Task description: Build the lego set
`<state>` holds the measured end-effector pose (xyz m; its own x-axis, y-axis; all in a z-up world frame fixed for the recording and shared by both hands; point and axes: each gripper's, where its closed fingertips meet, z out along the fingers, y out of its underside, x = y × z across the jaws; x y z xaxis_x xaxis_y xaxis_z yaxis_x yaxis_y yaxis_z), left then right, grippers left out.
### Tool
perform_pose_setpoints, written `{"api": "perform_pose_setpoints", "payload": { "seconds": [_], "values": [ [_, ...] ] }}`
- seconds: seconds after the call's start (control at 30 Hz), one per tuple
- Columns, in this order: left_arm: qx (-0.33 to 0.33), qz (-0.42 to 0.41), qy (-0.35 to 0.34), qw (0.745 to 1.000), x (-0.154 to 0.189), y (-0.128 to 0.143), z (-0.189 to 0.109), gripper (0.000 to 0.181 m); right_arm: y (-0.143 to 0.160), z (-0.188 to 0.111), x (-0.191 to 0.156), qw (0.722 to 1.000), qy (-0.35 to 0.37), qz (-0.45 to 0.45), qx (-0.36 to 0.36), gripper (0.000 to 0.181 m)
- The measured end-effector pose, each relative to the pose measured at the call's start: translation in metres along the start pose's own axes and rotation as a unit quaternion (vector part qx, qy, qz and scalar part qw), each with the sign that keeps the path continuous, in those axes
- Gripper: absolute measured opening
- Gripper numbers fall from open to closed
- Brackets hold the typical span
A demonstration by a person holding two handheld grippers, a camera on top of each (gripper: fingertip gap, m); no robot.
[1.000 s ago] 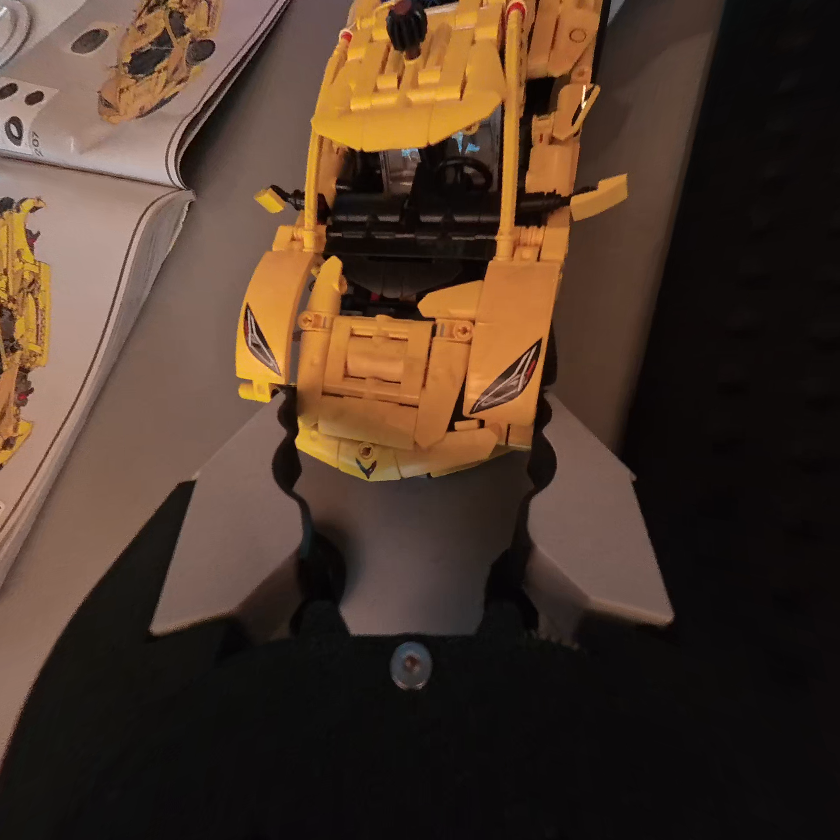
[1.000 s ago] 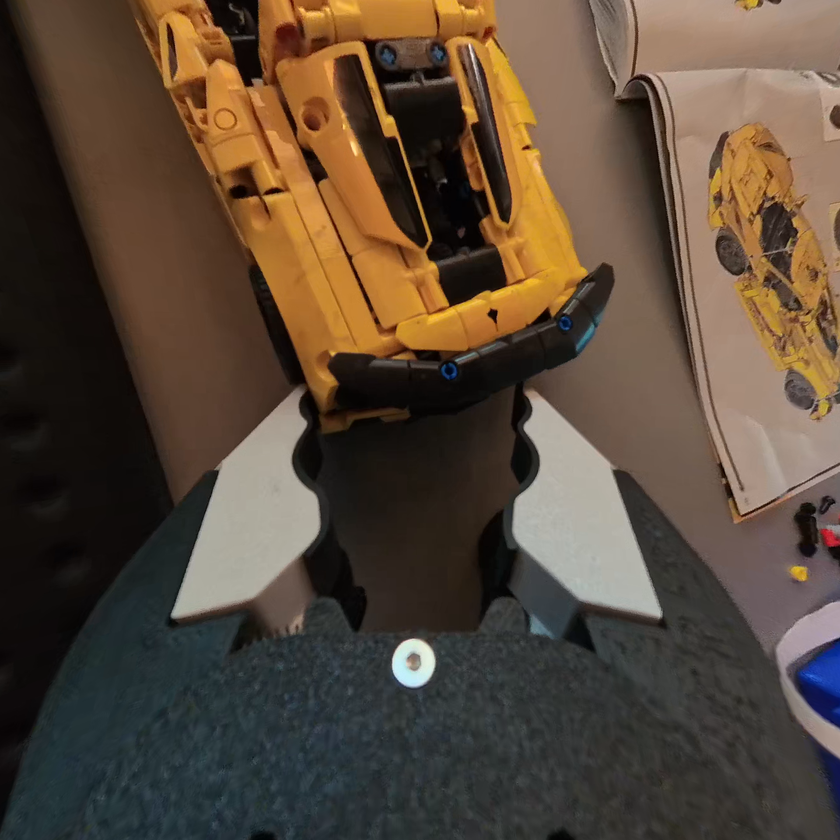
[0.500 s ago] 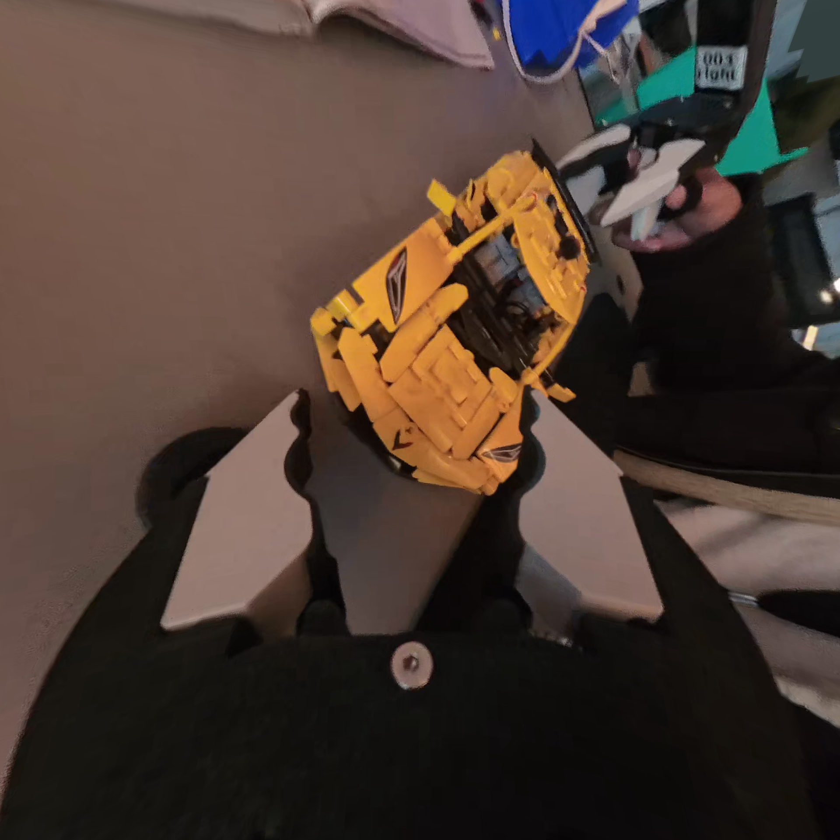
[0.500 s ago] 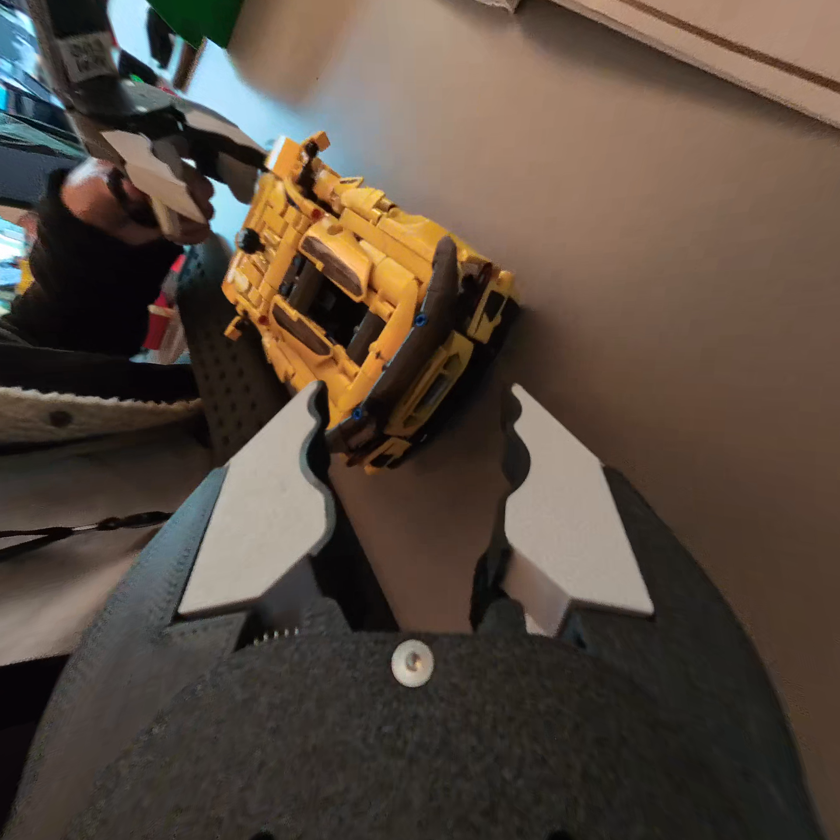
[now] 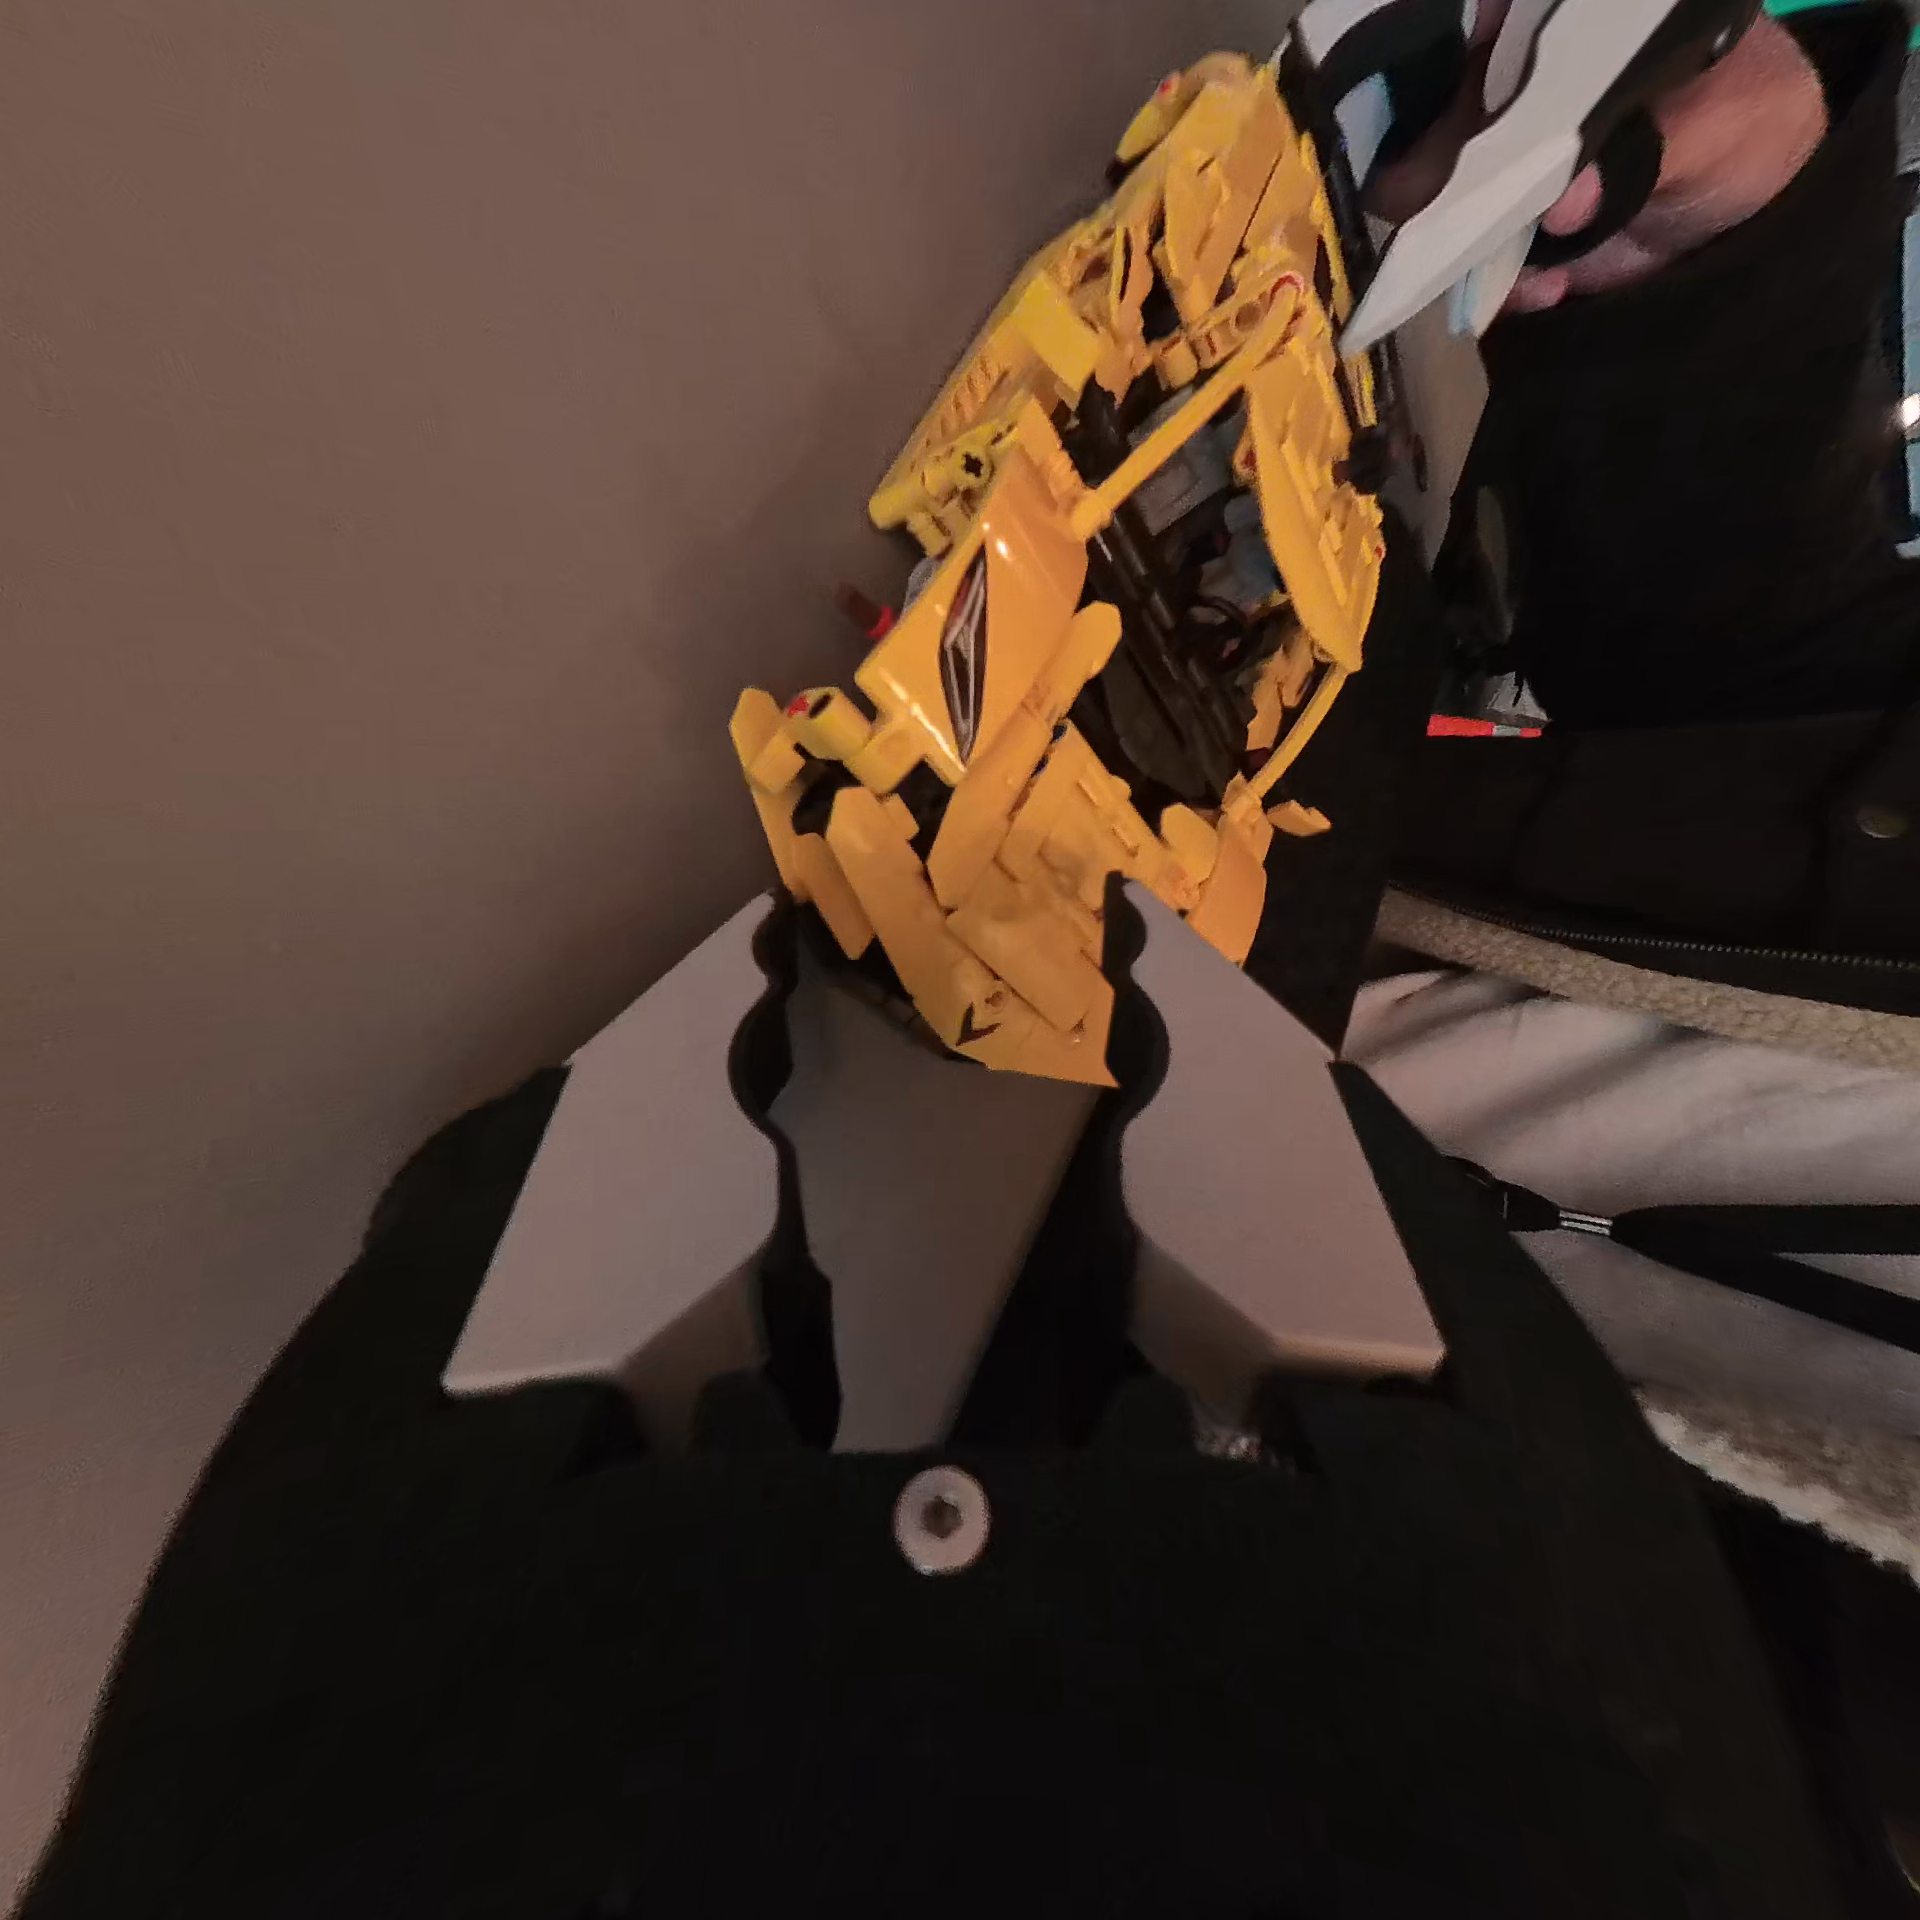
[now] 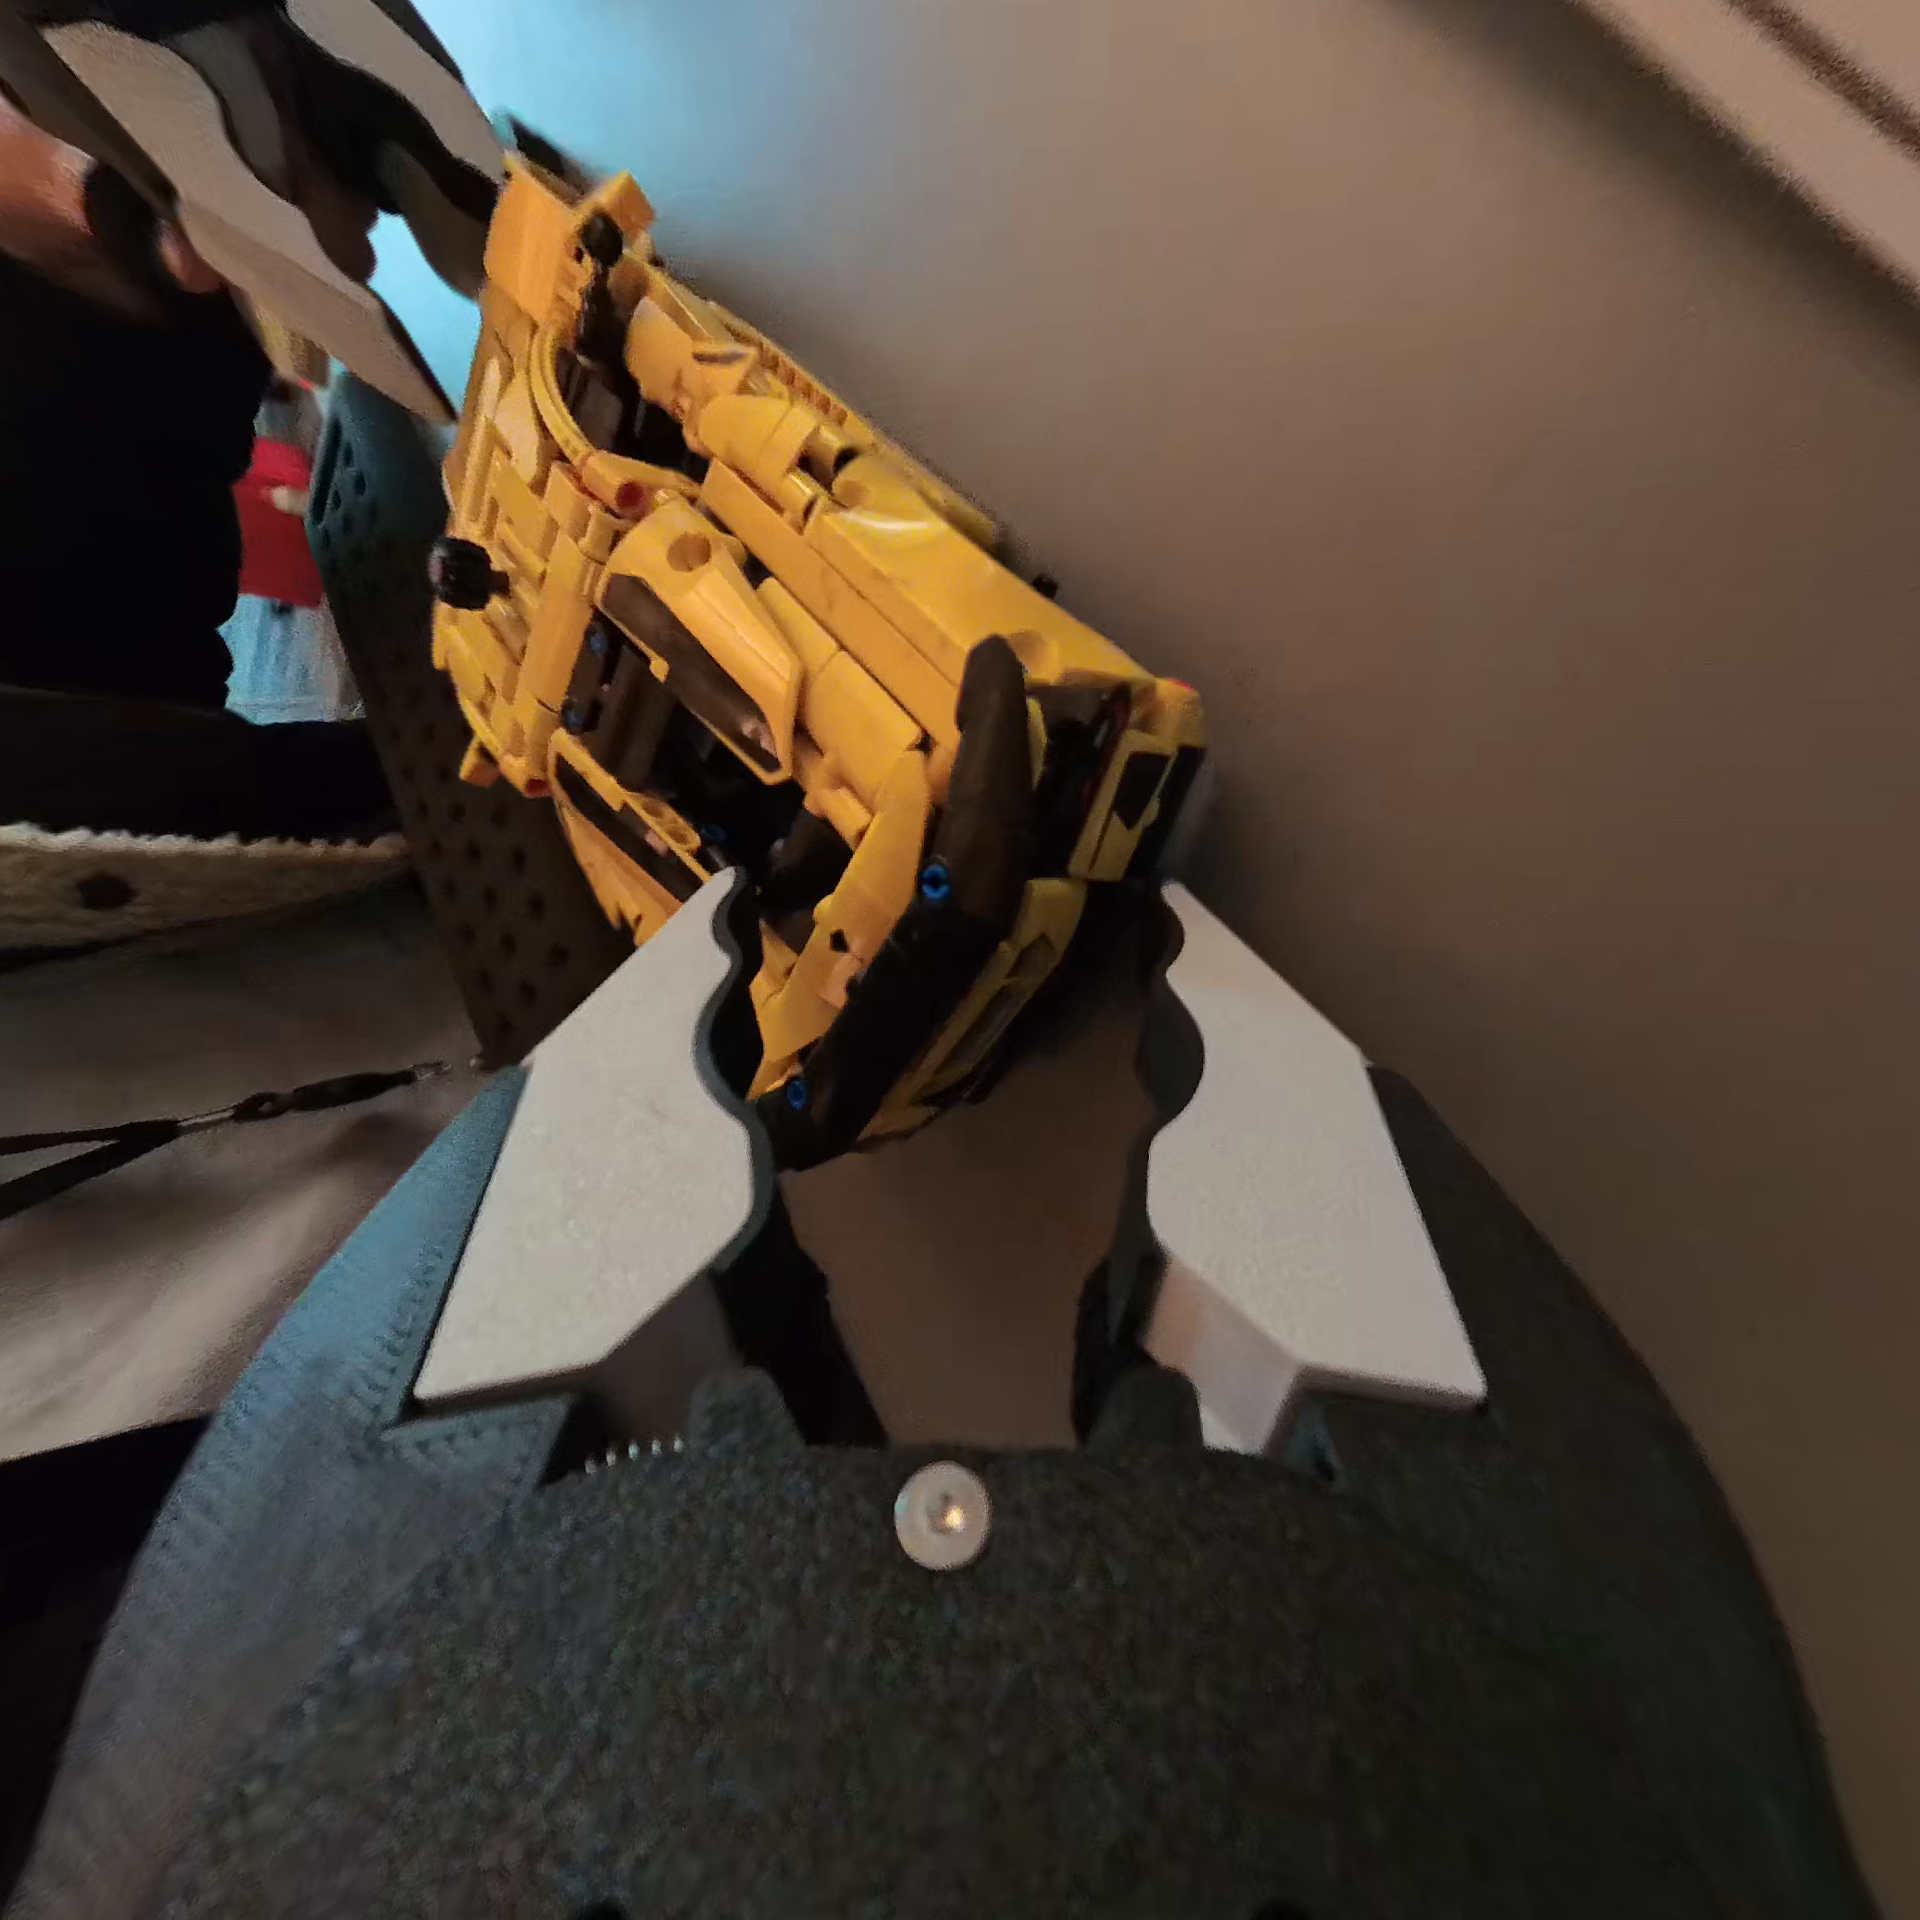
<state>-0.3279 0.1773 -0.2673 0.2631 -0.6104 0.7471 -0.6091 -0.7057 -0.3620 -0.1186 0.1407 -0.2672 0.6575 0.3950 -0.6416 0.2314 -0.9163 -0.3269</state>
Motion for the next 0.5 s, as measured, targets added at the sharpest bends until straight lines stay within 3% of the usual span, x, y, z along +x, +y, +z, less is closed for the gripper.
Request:
{"api": "perform_pose_setpoints", "payload": {
  "seconds": [0.1,0.23,0.27,0.5],
  "values": [
    [-0.011,0.009,-0.005,1.000,-0.002,0.001,-0.001,0.057,-0.017,-0.011,-0.007,0.997,0.007,-0.043,0.062,0.071],
    [-0.004,0.039,-0.052,0.998,-0.012,-0.005,-0.011,0.059,-0.019,-0.011,-0.014,0.997,0.003,-0.048,0.060,0.067],
    [-0.012,0.050,-0.071,0.996,-0.016,-0.006,-0.012,0.068,-0.018,-0.009,-0.014,0.997,-0.001,-0.046,0.058,0.066],
    [-0.067,0.072,-0.033,0.995,-0.005,-0.004,0.001,0.068,-0.025,-0.013,-0.014,0.994,0.000,-0.065,0.086,0.065]
  ]
}}
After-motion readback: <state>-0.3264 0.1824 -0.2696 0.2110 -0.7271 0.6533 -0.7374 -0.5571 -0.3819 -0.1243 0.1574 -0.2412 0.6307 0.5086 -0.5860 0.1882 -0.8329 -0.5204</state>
